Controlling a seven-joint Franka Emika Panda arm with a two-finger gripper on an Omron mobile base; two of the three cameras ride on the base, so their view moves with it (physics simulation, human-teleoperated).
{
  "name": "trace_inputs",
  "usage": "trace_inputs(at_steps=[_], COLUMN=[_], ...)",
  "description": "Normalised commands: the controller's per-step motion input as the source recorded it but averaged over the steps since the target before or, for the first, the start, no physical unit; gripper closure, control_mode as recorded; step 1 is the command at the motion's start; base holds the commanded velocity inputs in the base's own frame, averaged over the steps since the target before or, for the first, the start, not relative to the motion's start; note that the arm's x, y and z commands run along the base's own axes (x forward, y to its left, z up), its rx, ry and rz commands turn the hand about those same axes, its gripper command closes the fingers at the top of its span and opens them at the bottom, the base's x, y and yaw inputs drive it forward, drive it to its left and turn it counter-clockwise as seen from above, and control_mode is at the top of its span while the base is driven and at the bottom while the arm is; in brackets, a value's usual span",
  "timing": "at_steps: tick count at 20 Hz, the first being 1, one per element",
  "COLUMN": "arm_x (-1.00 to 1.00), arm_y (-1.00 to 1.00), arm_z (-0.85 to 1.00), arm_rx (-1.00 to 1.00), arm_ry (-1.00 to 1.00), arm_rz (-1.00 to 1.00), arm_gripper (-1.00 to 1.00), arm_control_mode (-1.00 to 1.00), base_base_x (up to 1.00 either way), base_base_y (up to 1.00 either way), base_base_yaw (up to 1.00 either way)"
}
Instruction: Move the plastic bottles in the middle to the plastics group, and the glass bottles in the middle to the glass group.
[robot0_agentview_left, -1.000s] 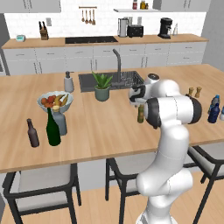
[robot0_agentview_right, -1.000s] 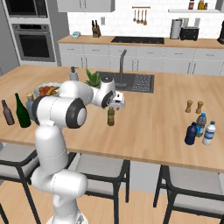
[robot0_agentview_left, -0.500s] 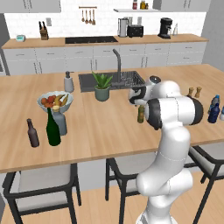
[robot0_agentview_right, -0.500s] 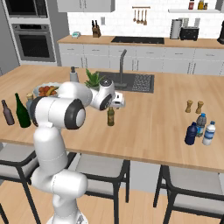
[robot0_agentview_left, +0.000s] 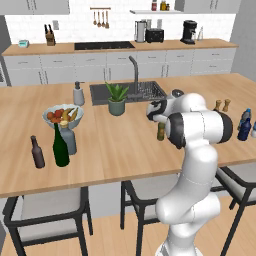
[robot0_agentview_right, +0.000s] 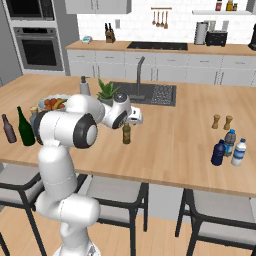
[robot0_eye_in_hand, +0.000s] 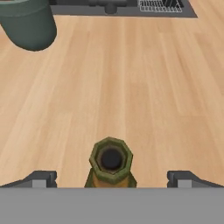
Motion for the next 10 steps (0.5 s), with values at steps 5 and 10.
trace_inputs(at_steps=[5,10], arm_x=[0.07,0.08], arm_y=[0.0,0.0], arm_z=[0.0,0.0], arm_rx=[0.0,0.0], arm_ry=[-0.01,0.0], arm_rz=[0.0,0.0], arm_gripper=[-1.0,-1.0], arm_control_mode=[-1.0,-1.0], base_base_x=[0.0,0.0], base_base_y=[0.0,0.0], base_base_yaw=[0.0,0.0])
